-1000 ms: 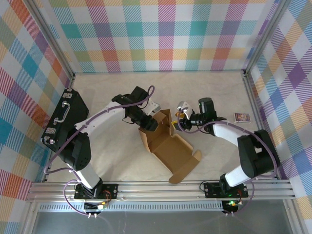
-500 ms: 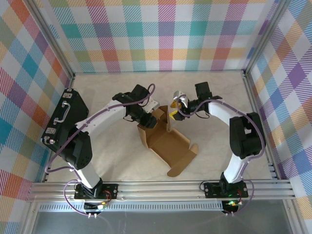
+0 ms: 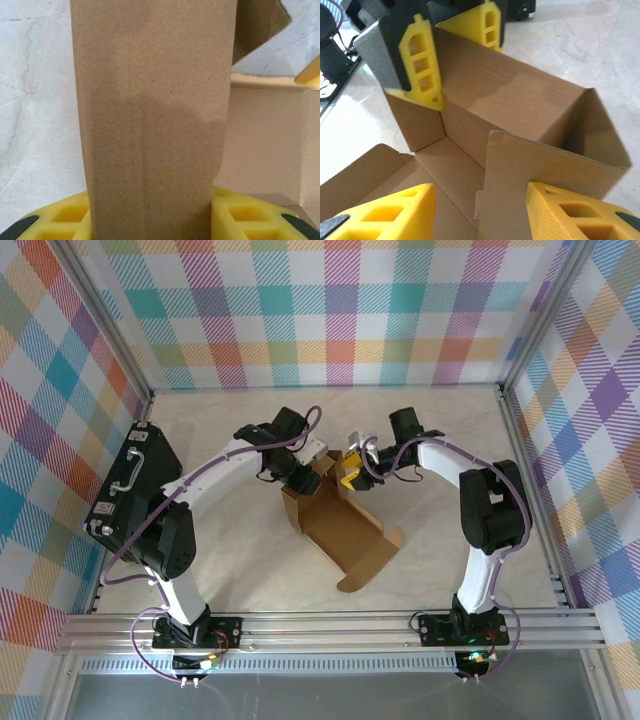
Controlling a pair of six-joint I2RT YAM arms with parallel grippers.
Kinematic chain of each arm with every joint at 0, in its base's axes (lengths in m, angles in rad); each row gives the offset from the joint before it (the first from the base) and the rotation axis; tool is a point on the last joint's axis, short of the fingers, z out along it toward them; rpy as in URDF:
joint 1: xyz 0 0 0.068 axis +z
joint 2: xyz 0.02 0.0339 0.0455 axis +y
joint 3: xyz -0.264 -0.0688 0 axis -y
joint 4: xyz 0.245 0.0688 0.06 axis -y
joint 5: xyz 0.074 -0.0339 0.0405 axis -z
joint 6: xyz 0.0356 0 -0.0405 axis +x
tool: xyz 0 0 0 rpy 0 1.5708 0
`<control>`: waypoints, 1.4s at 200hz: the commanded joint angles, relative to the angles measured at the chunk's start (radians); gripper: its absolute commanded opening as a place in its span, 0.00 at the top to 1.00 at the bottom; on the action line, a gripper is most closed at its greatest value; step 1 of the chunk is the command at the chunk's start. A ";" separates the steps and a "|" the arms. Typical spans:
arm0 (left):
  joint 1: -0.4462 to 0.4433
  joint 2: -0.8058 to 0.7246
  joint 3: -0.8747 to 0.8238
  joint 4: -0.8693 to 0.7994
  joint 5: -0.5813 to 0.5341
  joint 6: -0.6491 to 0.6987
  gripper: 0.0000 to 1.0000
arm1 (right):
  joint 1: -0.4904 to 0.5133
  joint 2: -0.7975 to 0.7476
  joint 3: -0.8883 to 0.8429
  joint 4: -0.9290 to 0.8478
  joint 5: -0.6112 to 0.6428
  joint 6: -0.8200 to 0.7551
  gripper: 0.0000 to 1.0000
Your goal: Fold the paper box
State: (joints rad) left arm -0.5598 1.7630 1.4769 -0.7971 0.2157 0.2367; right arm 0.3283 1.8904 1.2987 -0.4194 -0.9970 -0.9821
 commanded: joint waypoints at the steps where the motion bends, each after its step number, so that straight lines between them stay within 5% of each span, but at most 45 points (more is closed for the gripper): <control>1: 0.008 0.024 0.003 0.013 0.001 0.024 0.58 | 0.032 0.022 0.000 -0.009 -0.029 -0.075 0.53; 86: 0.015 0.037 0.016 -0.020 -0.042 0.043 0.59 | -0.087 -0.073 -0.214 0.519 0.029 0.169 0.51; 117: 0.015 0.040 0.021 -0.028 -0.041 0.055 0.59 | -0.092 -0.010 -0.168 0.561 0.153 0.193 0.49; 168: 0.019 0.042 0.027 -0.028 -0.035 0.059 0.59 | 0.013 0.063 -0.082 0.457 0.219 0.114 0.50; 214: 0.028 0.038 0.014 -0.024 -0.036 0.056 0.60 | 0.063 0.054 -0.109 0.522 0.184 0.247 0.53; 257: 0.029 0.029 0.011 -0.013 -0.003 0.053 0.60 | 0.130 0.030 -0.266 0.807 0.352 0.443 0.58; 280: 0.029 0.029 0.011 -0.016 0.010 0.053 0.60 | 0.130 0.036 -0.240 0.802 0.412 0.517 0.59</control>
State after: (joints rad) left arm -0.5331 1.7786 1.4902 -0.7818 0.1860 0.2821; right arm 0.4393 1.9423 1.0492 0.3161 -0.6586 -0.5907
